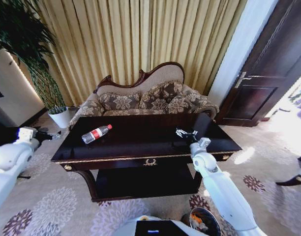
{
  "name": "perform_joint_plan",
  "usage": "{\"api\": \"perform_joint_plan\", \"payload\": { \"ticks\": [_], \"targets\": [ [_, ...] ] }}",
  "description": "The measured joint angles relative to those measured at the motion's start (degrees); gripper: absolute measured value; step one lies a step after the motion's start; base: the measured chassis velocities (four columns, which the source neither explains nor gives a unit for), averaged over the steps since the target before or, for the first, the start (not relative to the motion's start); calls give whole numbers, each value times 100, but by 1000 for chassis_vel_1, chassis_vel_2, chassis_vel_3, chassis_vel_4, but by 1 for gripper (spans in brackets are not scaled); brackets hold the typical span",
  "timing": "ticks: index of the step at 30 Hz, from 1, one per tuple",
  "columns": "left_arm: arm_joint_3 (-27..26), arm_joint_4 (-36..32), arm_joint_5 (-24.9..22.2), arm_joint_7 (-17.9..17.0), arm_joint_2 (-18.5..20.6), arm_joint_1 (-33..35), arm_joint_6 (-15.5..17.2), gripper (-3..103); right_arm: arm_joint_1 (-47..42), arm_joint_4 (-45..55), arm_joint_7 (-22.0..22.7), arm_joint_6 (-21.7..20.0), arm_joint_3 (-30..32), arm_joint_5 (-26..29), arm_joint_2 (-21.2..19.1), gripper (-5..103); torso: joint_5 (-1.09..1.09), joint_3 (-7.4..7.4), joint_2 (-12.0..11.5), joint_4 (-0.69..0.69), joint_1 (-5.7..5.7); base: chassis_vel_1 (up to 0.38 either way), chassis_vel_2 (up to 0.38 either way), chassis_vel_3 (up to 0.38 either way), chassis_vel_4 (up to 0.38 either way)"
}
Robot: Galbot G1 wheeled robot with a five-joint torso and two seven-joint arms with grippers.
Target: Move to the front of the table and place the trash on the table into the trash bin.
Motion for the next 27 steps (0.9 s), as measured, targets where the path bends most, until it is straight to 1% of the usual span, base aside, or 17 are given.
{"api": "perform_joint_plan", "payload": {
  "ticks": [2, 3, 5, 6, 7, 8, 9, 11, 13, 15, 17, 19, 21, 22, 24, 25, 27],
  "targets": [
    [560, 394, -409, 225, 144, -676, -232, 100, -22, -10, 0, 0, 46, 28, -49, 100, 0, 0, 0, -2, 0, 0, 0, 0, 0],
    [560, 394, -409, 225, 144, -676, -232, 100, -22, -10, 0, 0, 46, 28, -49, 100, 0, 0, 0, -2, 0, 0, 0, 0, 0],
    [1038, 717, -813, 630, 175, -1345, -861, 100, -34, -31, -1, 0, 88, 48, -81, 100, 0, 0, 0, -1, 0, 0, 0, 0, 0],
    [1160, 772, -984, 722, 167, -1520, -1008, 100, -39, -40, -2, 0, 99, 54, -91, 100, 1, 0, 0, -2, 0, 0, 0, 0, 0],
    [1160, 772, -984, 722, 167, -1520, -1008, 100, -39, -40, -2, 0, 99, 54, -91, 100, 1, 0, 0, -2, 0, 0, 0, 0, 0],
    [1408, 846, -1385, 846, 121, -1809, -1286, 100, -44, -61, -3, 0, 108, 59, -106, 100, 1, 0, 0, -1, 0, 0, 0, 0, 0],
    [1408, 846, -1385, 846, 121, -1809, -1286, 100, -44, -61, -3, 0, 108, 59, -106, 100, 1, 0, 0, -1, 0, 0, 0, 0, 0],
    [1701, 955, -1692, 1151, 30, -2070, -1573, 100, -30, -84, -2, 0, 106, 61, -111, 100, 2, 0, 0, -1, 0, 0, 0, 0, 0],
    [1861, 1024, -1866, 1387, -57, -2196, -1662, 100, -4, -90, 3, 0, 78, 62, -110, 100, 1, 0, 0, -1, 0, 0, 0, 0, 0],
    [1957, 1056, -2031, 1458, -119, -2260, -1666, 100, 13, -96, 7, -3, 52, 62, -110, 100, 1, 0, 0, 0, 0, 0, 0, 0, 0],
    [2141, 1093, -2549, 1485, -250, -2369, -1553, 100, 44, -129, 13, -8, 14, 61, -110, 100, 1, 0, 0, 2, 0, 0, 0, 0, 0],
    [2187, 1096, -2674, 1471, -283, -2393, -1486, 100, 48, -138, 14, -9, 7, 60, -110, 100, 0, 0, 0, 1, 0, 0, 0, 0, 0],
    [2387, 1101, -3075, 1323, -441, -2528, -1125, 100, 56, -181, 15, -10, -11, 55, -110, 100, 0, 0, 0, 0, 0, 0, 0, 0, 0],
    [2387, 1101, -3075, 1323, -441, -2528, -1125, 100, 56, -181, 15, -10, -11, 55, -110, 100, 0, 0, 0, 0, 0, 0, 0, 0, 0],
    [2648, 1080, -3380, 996, -581, -2708, -806, 100, 56, -209, 15, -11, -15, 47, -103, 100, 1, 0, 0, -1, 0, 0, 0, 0, 0],
    [2648, 1080, -3380, 996, -581, -2708, -806, 100, 56, -209, 15, -11, -15, 47, -103, 100, 1, 0, 0, -1, 0, 0, 0, 0, 0],
    [2995, 1077, -3562, 599, -732, -2980, -574, 100, 59, -236, 16, -12, -16, 40, -93, 100, 1, 0, 0, -1, 0, 0, 0, 0, 0]
  ]
}}
